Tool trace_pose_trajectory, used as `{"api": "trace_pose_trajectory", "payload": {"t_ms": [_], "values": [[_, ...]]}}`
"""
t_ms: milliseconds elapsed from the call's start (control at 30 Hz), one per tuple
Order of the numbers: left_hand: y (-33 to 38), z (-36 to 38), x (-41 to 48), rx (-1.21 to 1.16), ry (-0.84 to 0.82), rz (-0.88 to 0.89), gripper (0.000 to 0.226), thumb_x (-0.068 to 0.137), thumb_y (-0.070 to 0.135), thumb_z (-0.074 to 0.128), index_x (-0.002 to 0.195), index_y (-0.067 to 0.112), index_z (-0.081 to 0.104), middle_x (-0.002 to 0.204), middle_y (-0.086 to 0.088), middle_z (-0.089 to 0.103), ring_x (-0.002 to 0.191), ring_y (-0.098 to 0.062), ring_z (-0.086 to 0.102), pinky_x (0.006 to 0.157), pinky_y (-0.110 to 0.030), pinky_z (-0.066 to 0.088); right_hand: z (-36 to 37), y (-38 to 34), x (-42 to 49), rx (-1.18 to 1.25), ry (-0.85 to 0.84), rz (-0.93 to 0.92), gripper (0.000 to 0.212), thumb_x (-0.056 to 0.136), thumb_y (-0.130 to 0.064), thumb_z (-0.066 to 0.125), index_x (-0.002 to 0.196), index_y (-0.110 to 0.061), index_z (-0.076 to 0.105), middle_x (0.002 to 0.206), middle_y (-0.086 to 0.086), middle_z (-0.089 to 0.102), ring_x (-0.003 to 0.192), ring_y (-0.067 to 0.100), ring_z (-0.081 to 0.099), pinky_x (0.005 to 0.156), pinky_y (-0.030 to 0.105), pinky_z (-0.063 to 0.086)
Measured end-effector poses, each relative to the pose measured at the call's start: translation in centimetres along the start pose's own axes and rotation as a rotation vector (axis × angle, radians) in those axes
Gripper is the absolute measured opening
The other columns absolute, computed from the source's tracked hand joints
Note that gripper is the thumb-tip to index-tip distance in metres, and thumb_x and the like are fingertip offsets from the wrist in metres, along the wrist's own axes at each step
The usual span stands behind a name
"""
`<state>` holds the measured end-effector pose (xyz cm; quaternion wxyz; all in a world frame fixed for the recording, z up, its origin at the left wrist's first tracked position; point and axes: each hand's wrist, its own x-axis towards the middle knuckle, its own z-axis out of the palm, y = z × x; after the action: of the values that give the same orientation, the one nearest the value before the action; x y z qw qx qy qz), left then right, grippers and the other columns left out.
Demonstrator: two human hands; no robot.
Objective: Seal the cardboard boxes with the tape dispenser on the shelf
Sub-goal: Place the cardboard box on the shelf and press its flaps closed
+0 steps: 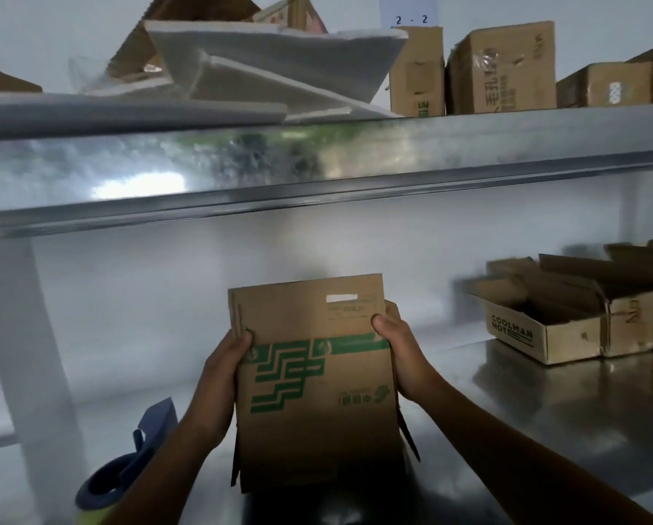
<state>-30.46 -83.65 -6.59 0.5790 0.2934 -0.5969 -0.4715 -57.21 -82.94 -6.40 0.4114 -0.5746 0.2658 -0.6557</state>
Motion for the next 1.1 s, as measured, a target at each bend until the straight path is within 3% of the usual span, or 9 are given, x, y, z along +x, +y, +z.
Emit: {"api": "trace_pose_trajectory", "payload": {"t_ms": [167,267,333,433,533,700,833,967,1100], "values": [[-0.9,-0.7,0.3,0.102,0.048,0.067,0.064,0.088,0.059,0.061,0.129,0.010,0.061,0.117,-0.018,0.073,0.106,-0.040,0.071,0.101,-0.063,0.049,-1.2,0.2,0.5,-0.162,-0.134,0.032,0.064,0.078,-0.056,0.058,0.128,-0.015,0.059,0.140,0.024,0.051,0.125,0.027,0.060,0.109,0.045,0.047],[-1.1,-0.7,-0.3,0.092,0.018,0.085,0.086,0.077,0.074,0.067,0.134,0.010,0.058,0.120,-0.020,0.072,0.109,-0.041,0.070,0.095,-0.057,0.054,-1.6,0.3,0.4,-0.254,-0.190,0.019,0.043,0.088,-0.043,0.051,0.126,-0.023,0.056,0.137,0.014,0.055,0.116,0.005,0.063,0.093,0.018,0.048],[-1.1,-1.0,-0.3,0.071,0.007,0.072,0.080,0.078,0.070,0.069,0.132,0.012,0.061,0.121,-0.021,0.071,0.109,-0.042,0.069,0.094,-0.055,0.054,-1.6,0.1,0.1,-0.283,-0.229,0.009,0.036,0.090,-0.042,0.054,0.124,-0.031,0.060,0.139,0.005,0.050,0.119,0.003,0.060,0.091,0.014,0.047],[-0.6,-0.9,-0.2,-0.003,0.002,-0.006,0.040,0.086,0.037,0.064,0.118,0.013,0.068,0.117,-0.021,0.071,0.101,-0.040,0.072,0.084,-0.048,0.057,-1.8,0.4,-0.5,-0.291,-0.243,-0.030,0.043,0.082,-0.048,0.056,0.123,-0.044,0.067,0.139,-0.015,0.044,0.125,0.002,0.052,0.088,0.015,0.047],[-0.3,0.0,-0.1,-0.021,0.070,-0.035,0.022,0.086,0.014,0.061,0.108,0.015,0.064,0.111,-0.013,0.066,0.088,-0.024,0.072,0.072,-0.037,0.056,-2.2,1.5,-0.6,-0.265,-0.212,-0.060,0.070,0.075,-0.048,0.057,0.144,-0.046,0.046,0.149,-0.016,0.038,0.130,-0.003,0.046,0.097,0.019,0.046],[0.7,0.4,0.9,0.065,0.104,-0.086,0.066,0.091,0.000,0.046,0.143,0.041,0.047,0.143,0.003,0.045,0.129,-0.022,0.053,0.098,-0.041,0.051,-2.3,2.4,0.1,-0.200,-0.144,0.013,0.077,0.076,-0.032,0.062,0.141,-0.060,0.033,0.149,-0.028,0.033,0.145,0.007,0.032,0.104,0.027,0.044],[1.1,0.1,2.6,0.165,0.025,-0.169,0.095,0.064,0.010,0.057,0.150,0.045,0.037,0.154,0.005,0.033,0.136,-0.022,0.045,0.088,-0.031,0.050,-2.5,2.4,0.2,-0.251,-0.201,0.063,0.080,0.073,-0.038,0.064,0.140,-0.069,0.033,0.148,-0.039,0.035,0.144,-0.005,0.028,0.106,0.020,0.039],[0.3,0.5,5.3,0.288,0.048,-0.164,0.084,0.093,-0.014,0.046,0.159,0.030,0.017,0.166,-0.004,0.020,0.146,-0.029,0.033,0.079,-0.021,0.044,-3.2,2.9,-0.4,-0.382,-0.288,0.084,0.090,0.079,-0.048,0.064,0.153,-0.060,0.015,0.162,-0.024,0.023,0.150,0.001,0.019,0.123,0.040,0.026],[-1.8,-0.6,4.1,0.413,-0.045,-0.170,0.096,0.090,-0.022,0.041,0.157,0.042,0.017,0.154,-0.002,0.034,0.131,-0.024,0.043,0.075,-0.024,0.054,-3.7,4.1,-1.0,-0.498,-0.309,0.121,0.100,0.080,-0.049,0.067,0.155,-0.058,0.002,0.162,-0.020,0.017,0.152,0.009,0.011,0.122,0.054,0.024]]}}
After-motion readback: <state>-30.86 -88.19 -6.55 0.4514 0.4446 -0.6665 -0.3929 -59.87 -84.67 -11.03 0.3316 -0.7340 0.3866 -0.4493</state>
